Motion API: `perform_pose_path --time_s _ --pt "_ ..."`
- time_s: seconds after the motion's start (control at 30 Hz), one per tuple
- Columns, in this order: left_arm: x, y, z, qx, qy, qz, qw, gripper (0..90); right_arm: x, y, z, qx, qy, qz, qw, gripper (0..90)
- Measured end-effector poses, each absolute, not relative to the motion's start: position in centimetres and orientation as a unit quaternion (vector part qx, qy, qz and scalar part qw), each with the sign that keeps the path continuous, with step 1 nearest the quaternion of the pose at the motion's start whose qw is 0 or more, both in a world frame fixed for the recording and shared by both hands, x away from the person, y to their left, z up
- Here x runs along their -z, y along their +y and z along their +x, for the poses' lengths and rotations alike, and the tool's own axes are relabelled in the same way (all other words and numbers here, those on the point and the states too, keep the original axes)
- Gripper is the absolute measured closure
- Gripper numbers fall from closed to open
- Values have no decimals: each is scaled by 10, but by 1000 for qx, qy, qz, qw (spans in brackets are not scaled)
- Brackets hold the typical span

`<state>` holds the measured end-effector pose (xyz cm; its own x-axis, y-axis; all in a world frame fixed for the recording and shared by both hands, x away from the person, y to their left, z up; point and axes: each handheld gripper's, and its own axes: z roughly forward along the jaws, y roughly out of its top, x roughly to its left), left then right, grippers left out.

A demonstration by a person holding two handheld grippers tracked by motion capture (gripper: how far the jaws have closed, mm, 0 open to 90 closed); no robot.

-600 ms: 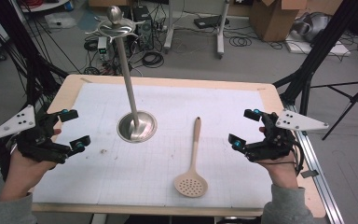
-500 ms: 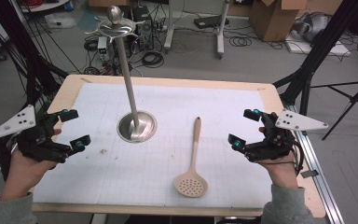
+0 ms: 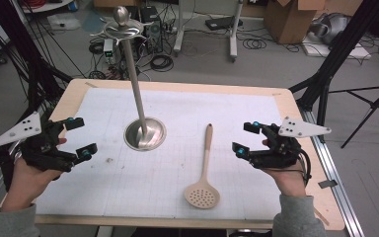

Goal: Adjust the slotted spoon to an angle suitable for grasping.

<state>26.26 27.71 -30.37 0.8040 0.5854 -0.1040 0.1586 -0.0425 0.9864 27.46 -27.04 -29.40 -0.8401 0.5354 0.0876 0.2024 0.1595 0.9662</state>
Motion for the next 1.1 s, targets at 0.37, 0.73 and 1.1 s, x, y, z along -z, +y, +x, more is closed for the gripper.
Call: perform_pose_path --time_s 0.37,0.73,1.1 --pt "306 280 261 -169 268 703 637 17 305 -261 277 -587 759 236 153 566" --pt "312 280 262 -167 278 707 628 18 318 -252 284 -565 775 235 156 813" --pt "315 282 259 -169 281 712 621 17 333 -246 296 -554 784 244 137 892"
